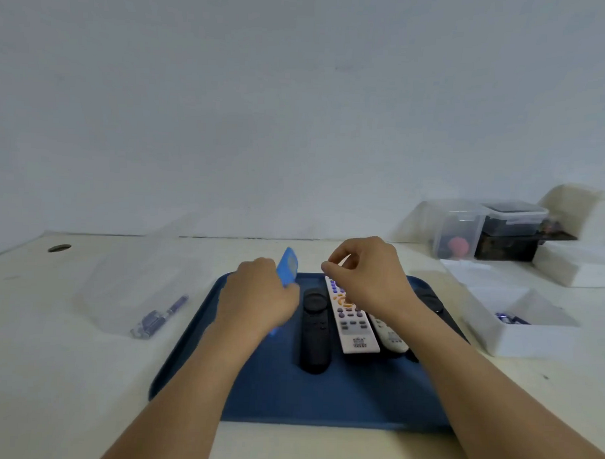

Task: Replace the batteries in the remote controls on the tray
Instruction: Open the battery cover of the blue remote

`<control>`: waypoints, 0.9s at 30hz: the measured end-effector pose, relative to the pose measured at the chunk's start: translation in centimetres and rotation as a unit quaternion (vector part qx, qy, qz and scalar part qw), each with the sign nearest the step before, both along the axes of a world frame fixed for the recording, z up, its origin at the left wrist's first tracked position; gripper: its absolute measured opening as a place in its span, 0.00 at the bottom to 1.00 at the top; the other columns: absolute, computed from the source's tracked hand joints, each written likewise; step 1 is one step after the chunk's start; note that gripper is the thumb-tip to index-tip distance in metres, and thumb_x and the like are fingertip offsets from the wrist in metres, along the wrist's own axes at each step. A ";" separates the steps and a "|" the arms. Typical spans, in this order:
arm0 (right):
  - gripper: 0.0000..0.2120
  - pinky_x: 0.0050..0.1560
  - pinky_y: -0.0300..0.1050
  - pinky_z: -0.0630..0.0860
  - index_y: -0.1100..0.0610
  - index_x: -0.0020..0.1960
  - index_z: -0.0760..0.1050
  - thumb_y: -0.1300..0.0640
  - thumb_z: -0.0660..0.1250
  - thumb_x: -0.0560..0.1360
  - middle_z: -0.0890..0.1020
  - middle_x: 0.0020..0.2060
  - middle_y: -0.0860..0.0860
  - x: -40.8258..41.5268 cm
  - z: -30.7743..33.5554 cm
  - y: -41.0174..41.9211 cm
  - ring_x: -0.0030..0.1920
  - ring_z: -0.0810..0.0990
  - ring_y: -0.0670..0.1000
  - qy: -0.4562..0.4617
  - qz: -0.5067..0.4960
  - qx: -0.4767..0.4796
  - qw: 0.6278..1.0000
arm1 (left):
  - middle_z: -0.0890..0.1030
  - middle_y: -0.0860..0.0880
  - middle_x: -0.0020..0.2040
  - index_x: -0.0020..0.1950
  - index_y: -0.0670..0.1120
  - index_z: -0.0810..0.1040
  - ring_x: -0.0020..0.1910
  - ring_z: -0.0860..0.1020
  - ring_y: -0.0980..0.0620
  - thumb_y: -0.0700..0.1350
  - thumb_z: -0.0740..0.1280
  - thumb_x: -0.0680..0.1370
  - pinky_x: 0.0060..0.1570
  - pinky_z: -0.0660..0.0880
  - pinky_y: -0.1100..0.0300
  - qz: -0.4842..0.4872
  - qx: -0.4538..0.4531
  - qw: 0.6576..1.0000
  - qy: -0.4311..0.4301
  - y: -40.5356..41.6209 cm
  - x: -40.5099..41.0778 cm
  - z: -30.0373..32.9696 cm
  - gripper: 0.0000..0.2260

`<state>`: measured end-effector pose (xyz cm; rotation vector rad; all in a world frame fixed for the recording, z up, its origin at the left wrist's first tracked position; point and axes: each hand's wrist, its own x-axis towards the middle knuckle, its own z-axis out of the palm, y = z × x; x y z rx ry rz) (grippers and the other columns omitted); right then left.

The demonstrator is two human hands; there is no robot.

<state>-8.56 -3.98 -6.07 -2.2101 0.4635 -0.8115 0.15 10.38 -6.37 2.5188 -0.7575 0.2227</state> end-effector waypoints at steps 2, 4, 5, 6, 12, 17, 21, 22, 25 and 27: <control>0.02 0.26 0.44 0.76 0.54 0.42 0.81 0.59 0.71 0.73 0.82 0.29 0.50 -0.1 0.5 0.1 0.27 0.80 0.50 -0.056 0.018 0.021 0.998 | 0.81 0.45 0.46 0.54 0.46 0.81 0.36 0.78 0.52 0.44 0.63 0.81 0.32 0.79 0.56 -0.063 -0.250 0.950 0.174 -0.2 0.6 0.8 0.07; 0.06 0.32 0.37 0.75 0.51 0.46 0.81 0.61 0.73 0.72 0.83 0.34 0.47 -0.4 0.9 0.7 0.34 0.81 0.45 -0.117 0.052 0.027 0.991 | 0.83 0.46 0.55 0.63 0.52 0.79 0.46 0.83 0.47 0.43 0.62 0.84 0.39 0.83 0.51 -0.170 -0.436 0.797 0.381 -0.5 0.1 1.1 0.11; 0.09 0.34 0.34 0.75 0.51 0.48 0.80 0.62 0.74 0.71 0.84 0.37 0.46 -0.5 1.0 1.0 0.38 0.82 0.44 -0.145 0.065 0.020 0.987 | 0.84 0.47 0.56 0.65 0.55 0.78 0.48 0.84 0.46 0.45 0.61 0.85 0.39 0.83 0.51 -0.204 -0.468 0.748 0.425 -0.8 -0.3 1.1 0.12; 0.11 0.35 0.33 0.75 0.50 0.49 0.80 0.63 0.74 0.71 0.84 0.40 0.45 -0.6 1.2 1.3 0.41 0.82 0.44 -0.169 0.073 0.014 0.983 | 0.85 0.48 0.54 0.65 0.57 0.78 0.46 0.85 0.46 0.47 0.60 0.86 0.37 0.82 0.53 -0.223 -0.479 0.724 0.443 -1.1 -0.8 1.0 0.12; 0.14 0.40 0.35 0.79 0.51 0.53 0.79 0.62 0.75 0.71 0.84 0.46 0.43 -0.4 0.5 1.5 0.44 0.82 0.44 -0.158 0.082 -0.028 0.984 | 0.77 0.47 0.41 0.63 0.53 0.79 0.32 0.73 0.51 0.55 0.54 0.86 0.26 0.69 0.60 -0.237 -0.512 0.696 0.444 -2.2 -1.3 -0.2 0.16; 0.12 0.42 0.34 0.80 0.51 0.54 0.79 0.62 0.73 0.73 0.85 0.45 0.44 -0.2 0.1 1.4 0.46 0.83 0.43 -0.156 0.067 -0.047 0.984 | 0.79 0.49 0.46 0.66 0.61 0.74 0.35 0.74 0.52 0.50 0.50 0.88 0.32 0.70 0.57 -0.247 -0.477 0.752 0.382 -2.6 -1.6 -0.8 0.16; 0.10 0.40 0.29 0.76 0.52 0.52 0.80 0.64 0.71 0.74 0.84 0.40 0.44 -0.2 0.3 1.2 0.43 0.82 0.40 -0.166 0.055 -0.043 0.984 | 0.82 0.50 0.50 0.71 0.65 0.70 0.35 0.77 0.56 0.51 0.51 0.88 0.34 0.73 0.57 -0.246 -0.437 0.800 0.328 -3.0 -1.7 -1.3 0.16; 0.10 0.39 0.29 0.76 0.53 0.52 0.80 0.64 0.71 0.75 0.84 0.40 0.44 -0.3 0.2 1.1 0.41 0.82 0.40 -0.163 0.059 -0.036 0.984 | 0.82 0.50 0.49 0.72 0.65 0.70 0.34 0.77 0.56 0.51 0.52 0.87 0.34 0.73 0.57 -0.250 -0.438 0.801 0.323 -3.1 -1.6 -1.5 0.16; 0.10 0.38 0.30 0.77 0.54 0.54 0.80 0.64 0.70 0.75 0.84 0.39 0.46 -0.2 0.2 0.9 0.40 0.82 0.41 -0.163 0.077 -0.023 0.983 | 0.82 0.50 0.49 0.71 0.65 0.70 0.35 0.77 0.54 0.51 0.54 0.87 0.34 0.72 0.56 -0.256 -0.432 0.806 0.314 -3.3 -1.5 -1.6 0.15; 0.11 0.39 0.34 0.79 0.53 0.54 0.79 0.64 0.69 0.75 0.83 0.38 0.46 -0.2 0.2 0.6 0.41 0.82 0.43 -0.153 0.087 -0.028 0.984 | 0.83 0.50 0.49 0.70 0.65 0.71 0.37 0.76 0.52 0.51 0.54 0.87 0.33 0.71 0.55 -0.260 -0.423 0.810 0.312 -3.5 -1.5 -1.8 0.15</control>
